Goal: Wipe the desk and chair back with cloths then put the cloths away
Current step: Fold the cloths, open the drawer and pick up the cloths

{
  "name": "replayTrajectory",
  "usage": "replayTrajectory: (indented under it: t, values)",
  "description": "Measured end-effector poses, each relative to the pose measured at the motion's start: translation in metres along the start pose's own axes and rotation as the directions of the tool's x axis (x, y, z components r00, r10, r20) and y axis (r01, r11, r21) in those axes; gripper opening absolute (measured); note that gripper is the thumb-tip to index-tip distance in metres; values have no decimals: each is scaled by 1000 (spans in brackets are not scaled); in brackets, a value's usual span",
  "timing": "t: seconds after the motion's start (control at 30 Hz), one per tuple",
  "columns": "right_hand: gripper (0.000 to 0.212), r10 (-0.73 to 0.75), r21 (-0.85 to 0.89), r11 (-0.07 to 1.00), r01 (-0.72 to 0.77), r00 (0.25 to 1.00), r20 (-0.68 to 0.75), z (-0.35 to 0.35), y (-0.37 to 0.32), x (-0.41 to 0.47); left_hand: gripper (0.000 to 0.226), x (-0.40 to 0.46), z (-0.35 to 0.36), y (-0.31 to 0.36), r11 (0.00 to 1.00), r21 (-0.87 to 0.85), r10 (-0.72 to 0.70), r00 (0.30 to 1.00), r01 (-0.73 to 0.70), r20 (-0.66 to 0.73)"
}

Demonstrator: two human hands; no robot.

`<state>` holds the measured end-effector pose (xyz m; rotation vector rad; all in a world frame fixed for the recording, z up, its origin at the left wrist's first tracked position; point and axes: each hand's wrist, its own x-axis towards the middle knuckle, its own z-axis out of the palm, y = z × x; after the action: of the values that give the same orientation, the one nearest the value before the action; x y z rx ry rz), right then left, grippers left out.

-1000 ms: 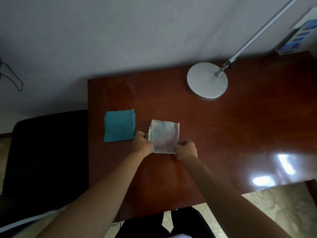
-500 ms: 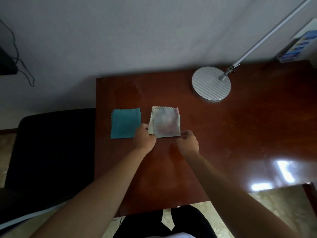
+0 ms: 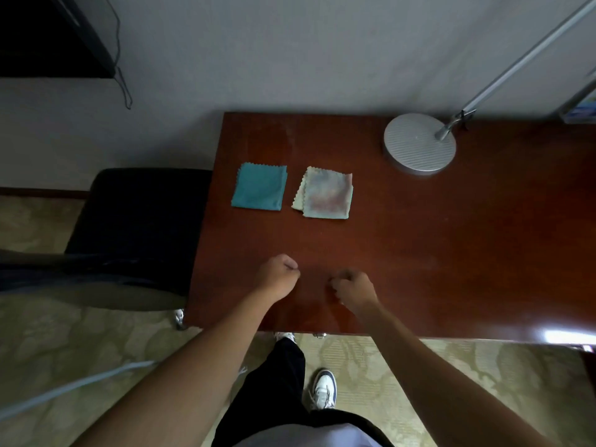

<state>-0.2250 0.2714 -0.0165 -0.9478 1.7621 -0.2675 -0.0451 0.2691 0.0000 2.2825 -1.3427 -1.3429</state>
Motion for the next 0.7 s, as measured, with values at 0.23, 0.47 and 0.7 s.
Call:
replayTrajectory:
  t: [0.23,0.47,0.7]
  values:
    - [23,72,-55,996,-66,992,109,3,73,-40,14,-72,59,-40,997,64,-42,999,44,-28]
    - [31,109,-250,967,-47,965,239,21,102,-45,53,-86,108,-67,984,108,-155,977,140,148]
    - [18,88,-153,986,-68,987,133,42,105,-39,32,-74,129,-74,974,-102,-196,979,201,51]
